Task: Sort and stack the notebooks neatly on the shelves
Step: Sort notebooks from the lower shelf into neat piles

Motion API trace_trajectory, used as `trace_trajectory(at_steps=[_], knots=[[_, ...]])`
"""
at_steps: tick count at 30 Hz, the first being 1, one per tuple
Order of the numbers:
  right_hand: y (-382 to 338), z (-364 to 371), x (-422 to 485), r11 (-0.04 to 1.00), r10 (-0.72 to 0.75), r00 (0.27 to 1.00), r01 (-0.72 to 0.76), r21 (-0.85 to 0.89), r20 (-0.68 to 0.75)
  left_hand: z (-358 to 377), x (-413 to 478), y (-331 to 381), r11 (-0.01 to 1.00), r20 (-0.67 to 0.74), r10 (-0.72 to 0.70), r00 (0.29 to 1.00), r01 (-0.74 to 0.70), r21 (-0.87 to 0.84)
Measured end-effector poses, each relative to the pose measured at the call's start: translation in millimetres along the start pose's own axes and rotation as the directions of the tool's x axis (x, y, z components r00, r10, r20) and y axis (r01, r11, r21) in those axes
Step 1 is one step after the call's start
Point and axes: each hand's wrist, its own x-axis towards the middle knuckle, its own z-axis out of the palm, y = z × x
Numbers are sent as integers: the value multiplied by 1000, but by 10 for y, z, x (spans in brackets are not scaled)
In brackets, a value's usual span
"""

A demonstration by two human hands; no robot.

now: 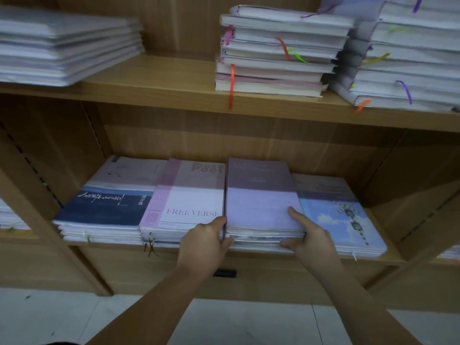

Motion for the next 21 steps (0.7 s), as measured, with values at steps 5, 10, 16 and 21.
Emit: trace_trajectory(at_steps=[5,10,16,21], knots=[[-23,-17,-17,1000,1,1000,-1,4,-27,22,6,47,1000,-15,17,1000,-17,24],[-20,-29,-21,1000,-16,999,15,-18,-33,33,22,19,999,-17,48,999,-47,7],[-4,-227,-23,995,-92,985,86,44,147,-54,54,33,983,-138,179,974,-181,1],[64,-193,30,995,-91,994,89,45,52,-11,154,-18,966,-96,213,972,-224,-125]])
